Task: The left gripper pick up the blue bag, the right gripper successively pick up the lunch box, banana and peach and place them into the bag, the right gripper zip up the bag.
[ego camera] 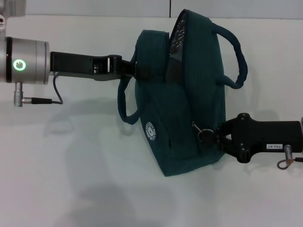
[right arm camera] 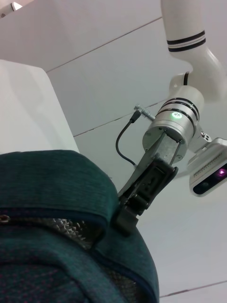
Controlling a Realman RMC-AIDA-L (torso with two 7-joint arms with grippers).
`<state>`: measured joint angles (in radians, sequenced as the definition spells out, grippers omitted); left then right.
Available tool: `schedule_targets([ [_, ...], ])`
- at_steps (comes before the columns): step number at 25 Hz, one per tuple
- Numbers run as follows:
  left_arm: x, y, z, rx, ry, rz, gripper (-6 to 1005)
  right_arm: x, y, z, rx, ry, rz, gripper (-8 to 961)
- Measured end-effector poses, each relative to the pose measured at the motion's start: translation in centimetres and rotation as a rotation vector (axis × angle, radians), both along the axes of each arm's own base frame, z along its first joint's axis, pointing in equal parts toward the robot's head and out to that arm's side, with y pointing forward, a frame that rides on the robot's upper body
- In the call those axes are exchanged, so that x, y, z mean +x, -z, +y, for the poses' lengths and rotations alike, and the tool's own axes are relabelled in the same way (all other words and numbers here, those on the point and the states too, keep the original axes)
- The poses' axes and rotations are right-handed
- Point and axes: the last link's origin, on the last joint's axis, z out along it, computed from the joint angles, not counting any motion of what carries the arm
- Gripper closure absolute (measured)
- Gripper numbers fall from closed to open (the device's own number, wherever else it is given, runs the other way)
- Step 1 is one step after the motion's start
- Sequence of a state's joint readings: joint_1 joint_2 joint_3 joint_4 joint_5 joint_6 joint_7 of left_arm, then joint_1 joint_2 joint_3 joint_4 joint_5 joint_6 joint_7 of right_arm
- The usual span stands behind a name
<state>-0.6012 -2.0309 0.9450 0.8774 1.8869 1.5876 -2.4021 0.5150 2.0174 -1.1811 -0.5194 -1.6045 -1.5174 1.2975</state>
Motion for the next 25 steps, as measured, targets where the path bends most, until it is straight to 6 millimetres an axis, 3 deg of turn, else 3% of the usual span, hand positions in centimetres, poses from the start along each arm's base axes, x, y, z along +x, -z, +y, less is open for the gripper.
schedule_targets([
  [5,-0.1,0.0,0.0,0.001,-0.003,0.001,902,0.3,-0.4,-0.1,0.013,0.01,0.011,936],
  [13,-0.2,-0.1,-0.1,0.001,-0.005,0.001,902,1.0,-2.8,-0.8,0.072,0.028,0.108,936],
  [25,0.2,0.2,-0.1,0.001,0.01,-0.006,901,-0.8,-4.1,-1.0,0.119,-0.086,0.225,937],
])
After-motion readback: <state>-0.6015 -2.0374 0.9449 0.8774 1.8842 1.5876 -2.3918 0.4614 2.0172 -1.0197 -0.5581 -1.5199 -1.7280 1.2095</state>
